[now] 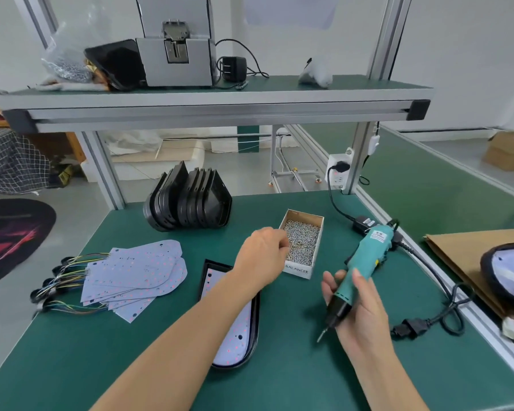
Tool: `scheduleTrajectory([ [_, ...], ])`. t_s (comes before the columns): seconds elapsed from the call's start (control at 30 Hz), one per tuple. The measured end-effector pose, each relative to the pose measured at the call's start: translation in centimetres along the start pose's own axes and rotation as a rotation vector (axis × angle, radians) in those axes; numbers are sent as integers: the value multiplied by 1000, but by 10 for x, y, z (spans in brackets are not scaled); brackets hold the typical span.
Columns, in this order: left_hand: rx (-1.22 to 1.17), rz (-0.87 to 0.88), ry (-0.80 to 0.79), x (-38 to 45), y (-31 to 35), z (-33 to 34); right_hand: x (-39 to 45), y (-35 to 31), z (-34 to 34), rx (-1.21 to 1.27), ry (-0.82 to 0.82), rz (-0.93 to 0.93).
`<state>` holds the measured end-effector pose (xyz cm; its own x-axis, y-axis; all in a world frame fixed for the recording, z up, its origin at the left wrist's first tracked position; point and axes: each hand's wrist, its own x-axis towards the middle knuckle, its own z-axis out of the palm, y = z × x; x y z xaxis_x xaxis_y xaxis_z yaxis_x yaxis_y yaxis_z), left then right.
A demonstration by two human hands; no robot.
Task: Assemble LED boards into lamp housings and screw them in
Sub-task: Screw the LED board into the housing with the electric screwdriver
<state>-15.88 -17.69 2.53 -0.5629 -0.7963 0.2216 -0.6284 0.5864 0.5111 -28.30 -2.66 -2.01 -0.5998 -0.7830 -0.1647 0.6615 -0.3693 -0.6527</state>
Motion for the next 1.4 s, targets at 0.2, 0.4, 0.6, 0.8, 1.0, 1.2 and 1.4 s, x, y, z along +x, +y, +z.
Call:
scheduleTrajectory([
  [0.2,300,47,-193,46,10,22,19,-2,-3,124,-41,89],
  [0.4,502,66,-351,68,17,35,34,3,-8,139,2,103],
  [0.6,544,117,-324,73,22,46,38,7,-10,193,37,59],
  [0.8,448,58,-293,70,11,50,39,8,-9,214,6,67],
  [1.0,339,56,-248,66,3,47,38,7,-10,182,39,79],
  [1.2,178,-12,-209,58,3,40,40,9,-11,146,53,75],
  [1.4,-81,-109,-125,51,7,28,39,9,-10,145,59,71],
])
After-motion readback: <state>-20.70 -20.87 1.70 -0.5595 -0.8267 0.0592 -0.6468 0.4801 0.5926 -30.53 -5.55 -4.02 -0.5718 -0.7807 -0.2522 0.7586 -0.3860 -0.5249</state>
